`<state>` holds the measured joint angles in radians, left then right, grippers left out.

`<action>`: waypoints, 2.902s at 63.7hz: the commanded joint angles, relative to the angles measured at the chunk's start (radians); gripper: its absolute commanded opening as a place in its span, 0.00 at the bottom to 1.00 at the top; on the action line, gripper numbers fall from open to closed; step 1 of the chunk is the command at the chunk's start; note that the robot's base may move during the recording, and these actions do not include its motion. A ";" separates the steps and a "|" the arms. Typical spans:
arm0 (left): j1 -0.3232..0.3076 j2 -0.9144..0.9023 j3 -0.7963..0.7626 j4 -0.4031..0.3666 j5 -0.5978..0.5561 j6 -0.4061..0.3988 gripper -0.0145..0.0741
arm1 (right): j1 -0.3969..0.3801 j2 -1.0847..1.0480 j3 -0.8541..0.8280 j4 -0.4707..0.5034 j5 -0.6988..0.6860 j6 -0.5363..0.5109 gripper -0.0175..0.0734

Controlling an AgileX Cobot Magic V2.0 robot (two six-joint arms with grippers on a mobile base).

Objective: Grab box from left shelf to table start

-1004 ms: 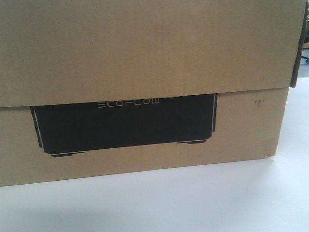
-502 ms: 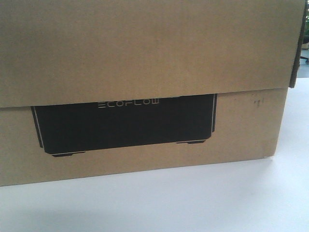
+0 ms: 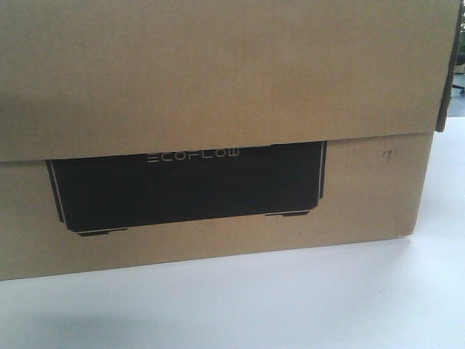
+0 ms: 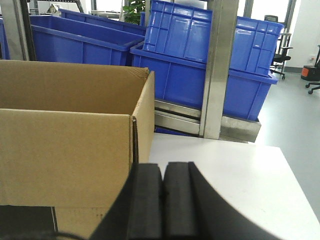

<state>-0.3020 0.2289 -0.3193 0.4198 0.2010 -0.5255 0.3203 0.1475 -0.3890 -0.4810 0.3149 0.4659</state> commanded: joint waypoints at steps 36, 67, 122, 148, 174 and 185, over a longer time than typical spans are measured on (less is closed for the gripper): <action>0.003 0.008 -0.029 0.002 -0.083 -0.006 0.06 | -0.100 -0.069 0.051 0.171 -0.055 -0.090 0.25; 0.003 0.008 -0.029 0.002 -0.083 -0.006 0.06 | -0.306 -0.171 0.401 0.481 -0.449 -0.423 0.25; 0.033 -0.027 0.045 -0.217 -0.096 0.182 0.06 | -0.306 -0.171 0.401 0.481 -0.449 -0.423 0.25; 0.215 -0.237 0.319 -0.521 -0.336 0.543 0.06 | -0.306 -0.171 0.401 0.481 -0.448 -0.423 0.25; 0.215 -0.250 0.348 -0.519 -0.317 0.541 0.06 | -0.306 -0.171 0.401 0.481 -0.448 -0.423 0.25; 0.215 -0.250 0.348 -0.519 -0.317 0.541 0.06 | -0.306 -0.171 0.401 0.481 -0.448 -0.423 0.25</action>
<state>-0.0870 -0.0106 0.0299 -0.0922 -0.0357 0.0135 0.0202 -0.0108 0.0285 0.0000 -0.0432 0.0567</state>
